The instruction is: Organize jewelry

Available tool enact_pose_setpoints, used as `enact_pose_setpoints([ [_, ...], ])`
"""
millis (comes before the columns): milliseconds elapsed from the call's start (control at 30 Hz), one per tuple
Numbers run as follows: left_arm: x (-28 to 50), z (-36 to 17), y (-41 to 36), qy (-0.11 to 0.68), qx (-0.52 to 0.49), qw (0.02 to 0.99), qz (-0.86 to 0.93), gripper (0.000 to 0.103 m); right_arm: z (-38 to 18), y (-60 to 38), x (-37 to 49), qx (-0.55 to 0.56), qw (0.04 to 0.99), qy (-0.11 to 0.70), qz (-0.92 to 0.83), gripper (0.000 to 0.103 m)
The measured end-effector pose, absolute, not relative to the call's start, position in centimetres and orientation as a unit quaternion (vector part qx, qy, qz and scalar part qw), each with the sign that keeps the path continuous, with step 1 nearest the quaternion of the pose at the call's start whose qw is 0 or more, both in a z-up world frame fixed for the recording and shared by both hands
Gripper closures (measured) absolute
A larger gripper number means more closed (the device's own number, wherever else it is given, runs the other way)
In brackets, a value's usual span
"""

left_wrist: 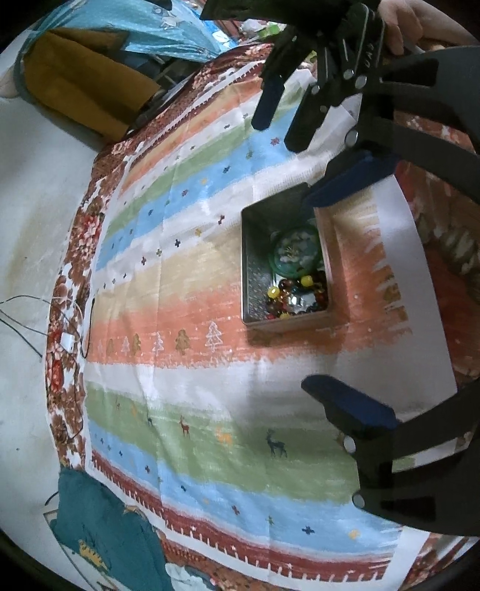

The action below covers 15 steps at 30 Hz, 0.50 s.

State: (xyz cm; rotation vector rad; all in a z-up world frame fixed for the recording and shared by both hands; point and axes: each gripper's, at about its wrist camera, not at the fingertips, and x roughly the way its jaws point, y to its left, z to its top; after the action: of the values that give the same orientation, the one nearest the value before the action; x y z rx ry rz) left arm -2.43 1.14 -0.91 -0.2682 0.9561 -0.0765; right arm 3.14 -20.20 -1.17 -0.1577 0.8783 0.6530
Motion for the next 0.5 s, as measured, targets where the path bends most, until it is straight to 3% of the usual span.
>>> enact_pose_setpoints([
  [267,-4.2,-0.7,0.7,0.436,-0.113,0.892,-0.028,0.006,-0.7,-21.1,1.8,-0.064,0.858,0.399,0.317,0.009],
  [500,-5.4,-0.1,-0.5,0.404,-0.066,0.912,-0.011,0.006,-0.3,-21.7,0.9,-0.053,0.863,0.384,0.323,0.007],
])
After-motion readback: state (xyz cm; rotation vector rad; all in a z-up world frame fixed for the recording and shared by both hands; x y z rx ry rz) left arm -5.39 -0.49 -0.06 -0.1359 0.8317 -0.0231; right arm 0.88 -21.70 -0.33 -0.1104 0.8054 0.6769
